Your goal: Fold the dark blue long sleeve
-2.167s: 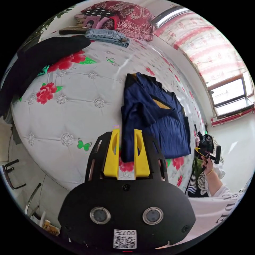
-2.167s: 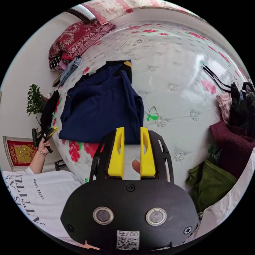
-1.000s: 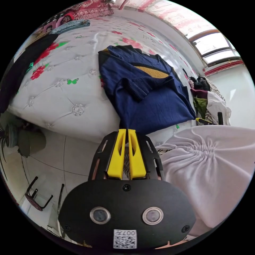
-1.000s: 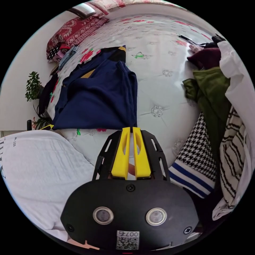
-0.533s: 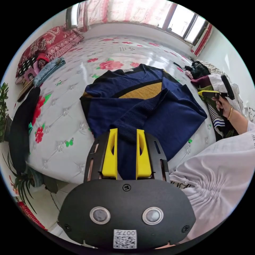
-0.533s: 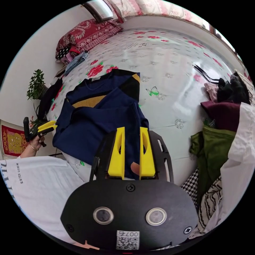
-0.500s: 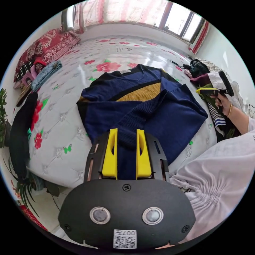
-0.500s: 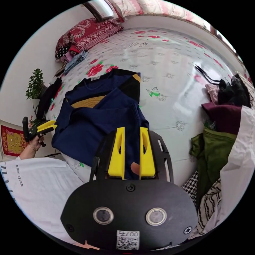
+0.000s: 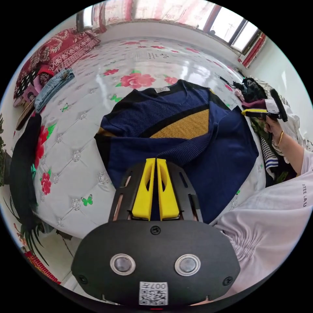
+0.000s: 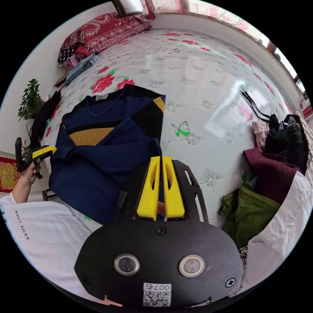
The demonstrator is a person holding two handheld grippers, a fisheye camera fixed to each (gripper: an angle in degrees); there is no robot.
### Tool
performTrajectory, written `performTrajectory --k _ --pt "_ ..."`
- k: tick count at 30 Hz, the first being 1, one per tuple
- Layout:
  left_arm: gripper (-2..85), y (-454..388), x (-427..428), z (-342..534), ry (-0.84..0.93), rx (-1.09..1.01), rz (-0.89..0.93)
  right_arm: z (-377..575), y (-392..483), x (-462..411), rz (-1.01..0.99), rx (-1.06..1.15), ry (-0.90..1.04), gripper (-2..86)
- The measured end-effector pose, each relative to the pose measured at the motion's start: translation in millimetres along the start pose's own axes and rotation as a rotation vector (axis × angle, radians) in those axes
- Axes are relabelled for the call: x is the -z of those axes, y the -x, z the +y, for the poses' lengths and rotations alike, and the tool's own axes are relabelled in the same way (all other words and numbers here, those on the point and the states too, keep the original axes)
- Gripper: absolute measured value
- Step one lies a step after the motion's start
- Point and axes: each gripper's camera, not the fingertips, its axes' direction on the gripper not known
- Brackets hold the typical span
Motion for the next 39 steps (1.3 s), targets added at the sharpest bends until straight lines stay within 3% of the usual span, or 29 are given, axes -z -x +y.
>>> performTrajectory --k 5,9,12,17,22,24,26,29,31,34,39 --pt "-0.5 57.4 -10.4 3.6 -0.026 0.412 0.056 -3.4 -25.0 -13.4 -0.021 -0.097 0.053 0.3" --pt "1.8 76.8 3.5 26.5 -0.093 0.487 0.094 28.1 -35.7 0.3 -0.063 -0.145 0.012 0.8" --pt "6.1 69.5 14.3 36.7 -0.076 0.357 0.074 60.5 -38.6 7.4 -0.105 -0.161 0.0 0.9" --pt "12.9 8.4 11.6 24.4 -0.012 -0.063 0.101 94.4 -37.3 5.2 -0.149 -0.203 0.029 0.8" --pt "9.5 -25.7 -21.2 9.1 0.134 -0.218 -0.06 93.4 -27.3 10.2 -0.163 -0.183 0.026 0.6" --pt "4.8 -14.7 -23.3 5.1 0.152 -0.131 -0.069 86.8 -21.1 17.0 -0.156 -0.147 0.026 0.5" --pt "0.6 23.2 -4.1 8.3 0.079 0.136 -0.011 83.5 -18.3 24.4 -0.146 -0.125 0.015 0.5" --pt "-0.1 78.5 22.7 37.9 -0.042 0.436 0.092 84.6 -15.8 30.9 -0.117 -0.107 0.006 0.5" --pt "-0.2 99.0 34.7 56.8 -0.076 0.528 0.106 89.6 -17.5 29.0 -0.118 -0.117 0.013 0.7" --pt "0.9 101.7 51.7 78.1 -0.071 0.512 0.054 95.3 -20.6 25.9 -0.141 -0.139 0.02 1.2" --pt "6.4 64.0 56.7 116.7 0.004 0.389 0.185 110.3 -23.7 25.3 -0.147 -0.147 0.049 2.8"
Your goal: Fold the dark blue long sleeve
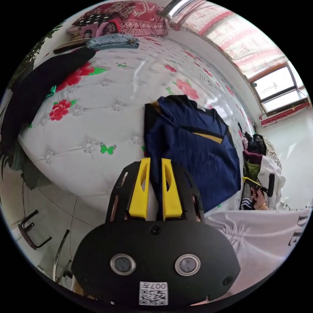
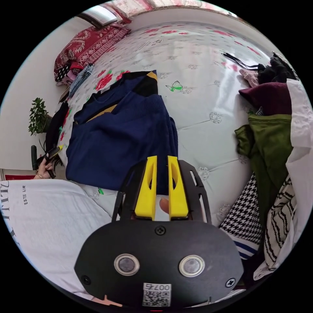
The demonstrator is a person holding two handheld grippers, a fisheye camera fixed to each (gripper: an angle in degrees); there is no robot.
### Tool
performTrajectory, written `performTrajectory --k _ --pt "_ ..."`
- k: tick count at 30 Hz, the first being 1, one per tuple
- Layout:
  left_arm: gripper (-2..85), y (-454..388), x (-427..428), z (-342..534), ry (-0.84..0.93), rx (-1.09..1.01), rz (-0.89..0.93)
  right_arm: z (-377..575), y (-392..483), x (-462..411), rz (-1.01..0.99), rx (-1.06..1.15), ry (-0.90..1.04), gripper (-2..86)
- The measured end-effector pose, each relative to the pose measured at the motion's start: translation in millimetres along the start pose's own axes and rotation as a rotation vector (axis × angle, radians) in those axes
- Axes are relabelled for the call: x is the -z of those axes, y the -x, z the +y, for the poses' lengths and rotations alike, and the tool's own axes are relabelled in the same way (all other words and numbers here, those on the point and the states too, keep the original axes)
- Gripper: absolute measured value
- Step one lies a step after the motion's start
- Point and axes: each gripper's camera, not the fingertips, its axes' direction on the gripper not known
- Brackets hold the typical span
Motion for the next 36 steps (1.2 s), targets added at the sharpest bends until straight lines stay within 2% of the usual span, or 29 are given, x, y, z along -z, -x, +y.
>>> performTrajectory --k 3,9,11,15,18,20,26,29,33,36 --pt "8.0 -21.8 -6.2 41.2 0.091 -0.074 -0.005 14.6 -8.1 2.1 0.002 -0.017 0.02 3.3" --pt "8.2 -54.8 -24.9 80.5 0.205 -0.196 -0.18 35.8 -19.2 -8.0 -0.019 -0.04 0.062 4.6" --pt "6.3 -67.5 -35.5 78.0 0.223 -0.217 -0.265 33.6 -14.2 -18.3 -0.023 -0.014 0.094 4.9" --pt "1.6 -78.0 -33.2 75.6 0.239 -0.316 -0.284 24.1 0.3 -22.5 0.062 0.046 0.121 3.4" --pt "0.0 -68.3 -14.1 86.4 0.217 -0.297 -0.248 27.3 8.9 -14.0 0.057 0.129 0.127 1.7" --pt "-0.5 -59.0 15.9 102.5 0.133 -0.269 -0.163 36.2 8.0 -0.7 0.081 0.149 0.097 1.1" --pt "-0.9 -61.8 87.9 133.2 -0.016 -0.329 -0.011 70.5 -20.3 76.7 -0.137 0.115 -0.088 0.2" --pt "-0.9 -66.6 117.2 137.5 -0.066 -0.344 0.039 77.4 -18.2 110.3 -0.146 0.143 -0.132 0.2" --pt "-0.9 -61.9 144.5 125.5 -0.115 -0.306 0.12 68.7 -5.4 147.8 -0.181 0.202 -0.181 0.1" --pt "-0.9 -46.4 154.1 85.1 -0.119 -0.229 0.19 37.4 4.1 163.9 -0.204 0.228 -0.209 0.1"
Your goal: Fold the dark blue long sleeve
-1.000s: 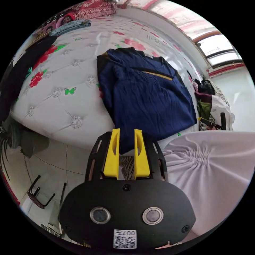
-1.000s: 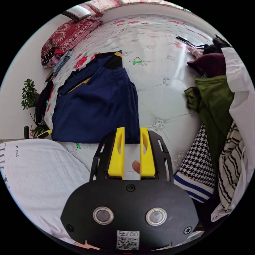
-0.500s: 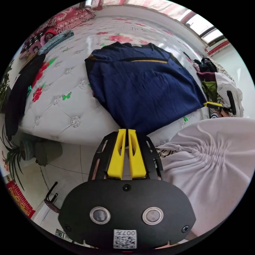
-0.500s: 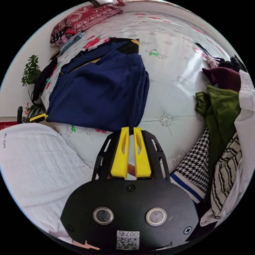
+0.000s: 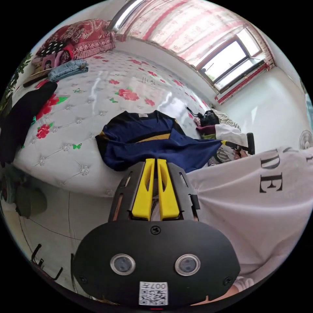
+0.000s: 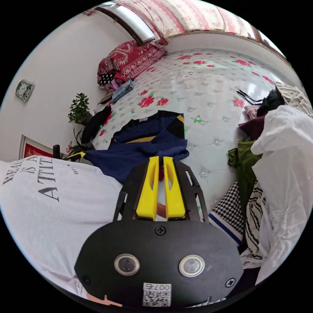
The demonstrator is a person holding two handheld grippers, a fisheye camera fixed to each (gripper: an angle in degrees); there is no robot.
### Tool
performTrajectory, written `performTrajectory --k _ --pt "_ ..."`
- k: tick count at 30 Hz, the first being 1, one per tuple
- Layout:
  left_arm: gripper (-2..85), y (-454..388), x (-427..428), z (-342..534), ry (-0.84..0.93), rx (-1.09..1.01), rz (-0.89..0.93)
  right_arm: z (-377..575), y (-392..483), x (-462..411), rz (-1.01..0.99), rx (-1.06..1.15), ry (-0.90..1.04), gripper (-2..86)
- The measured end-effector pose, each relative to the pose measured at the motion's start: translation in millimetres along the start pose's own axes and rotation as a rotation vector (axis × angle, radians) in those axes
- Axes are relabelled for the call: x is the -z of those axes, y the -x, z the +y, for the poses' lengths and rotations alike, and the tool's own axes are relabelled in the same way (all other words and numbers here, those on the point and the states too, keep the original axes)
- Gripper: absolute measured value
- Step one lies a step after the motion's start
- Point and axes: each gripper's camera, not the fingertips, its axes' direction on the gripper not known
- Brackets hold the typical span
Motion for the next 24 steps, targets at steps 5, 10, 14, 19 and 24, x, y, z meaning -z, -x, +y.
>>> performTrajectory --k 5,10,14,19,24 --pt "-0.7 72.8 -20.6 -108.0 -0.012 0.115 -0.047 -96.9 -12.9 -16.5 -0.074 0.044 -0.042 0.1" --pt "0.9 145.8 -63.8 -185.0 -0.065 0.388 -0.148 -221.2 -42.6 -100.4 -0.016 -0.029 -0.031 0.8" --pt "7.8 177.6 -86.3 -190.0 -0.129 0.514 -0.172 -241.3 -72.1 -172.1 0.097 -0.097 0.108 2.0" --pt "8.7 172.8 -103.6 -156.9 -0.041 0.434 -0.281 -184.8 -118.0 -209.0 0.052 -0.147 0.133 3.7" --pt "8.7 148.4 -124.5 -130.6 0.044 0.341 -0.369 -132.8 -167.0 -219.9 -0.01 -0.27 0.093 5.0"
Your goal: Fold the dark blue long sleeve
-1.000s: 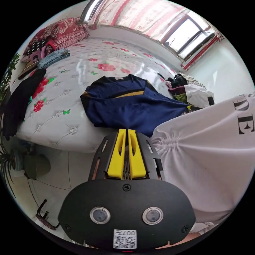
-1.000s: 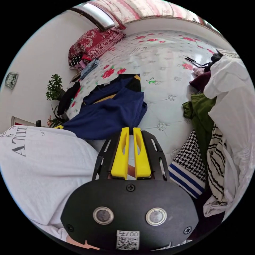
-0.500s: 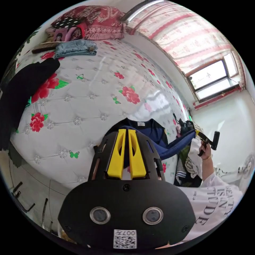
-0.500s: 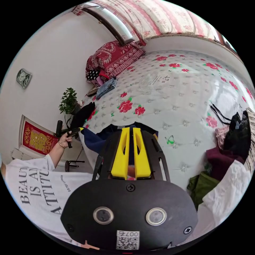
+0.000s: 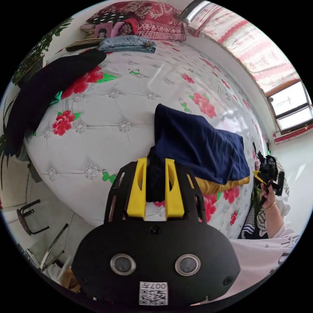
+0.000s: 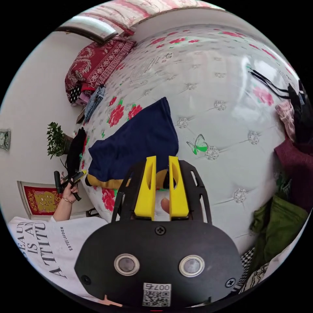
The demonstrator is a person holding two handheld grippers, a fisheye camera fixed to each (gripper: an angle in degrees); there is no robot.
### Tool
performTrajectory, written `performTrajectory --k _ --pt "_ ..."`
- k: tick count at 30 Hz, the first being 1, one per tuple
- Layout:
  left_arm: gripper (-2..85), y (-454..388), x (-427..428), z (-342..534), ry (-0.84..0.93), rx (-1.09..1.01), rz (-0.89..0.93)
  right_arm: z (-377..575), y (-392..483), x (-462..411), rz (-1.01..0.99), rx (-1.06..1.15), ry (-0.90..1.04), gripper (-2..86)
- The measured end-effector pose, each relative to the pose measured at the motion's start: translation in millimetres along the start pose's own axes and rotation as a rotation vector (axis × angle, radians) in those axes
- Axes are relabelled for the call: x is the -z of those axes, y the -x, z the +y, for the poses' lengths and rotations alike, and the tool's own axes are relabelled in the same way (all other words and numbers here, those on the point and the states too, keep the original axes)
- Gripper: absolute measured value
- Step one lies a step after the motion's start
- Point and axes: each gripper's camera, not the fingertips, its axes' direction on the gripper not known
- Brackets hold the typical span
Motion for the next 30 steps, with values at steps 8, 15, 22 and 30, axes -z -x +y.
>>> performTrajectory --k 8,15,22,30 --pt "0.3 -38.6 -38.1 14.4 0.152 -0.174 -0.12 2.3 -8.7 -61.6 0.09 0.054 0.161 4.1" --pt "1.3 -17.8 -15.8 85.2 0.248 -0.117 0.064 51.5 -11.5 -40.3 0.108 0.146 0.218 5.1" --pt "10.7 -11.2 7.0 36.5 0.026 -0.157 0.018 -15.0 -35.9 -25.9 0.059 0.154 0.022 8.3" --pt "12.6 -52.1 -82.1 -50.7 0.107 -0.286 0.002 -90.5 -30.9 -113.1 0.079 0.169 0.146 7.1"
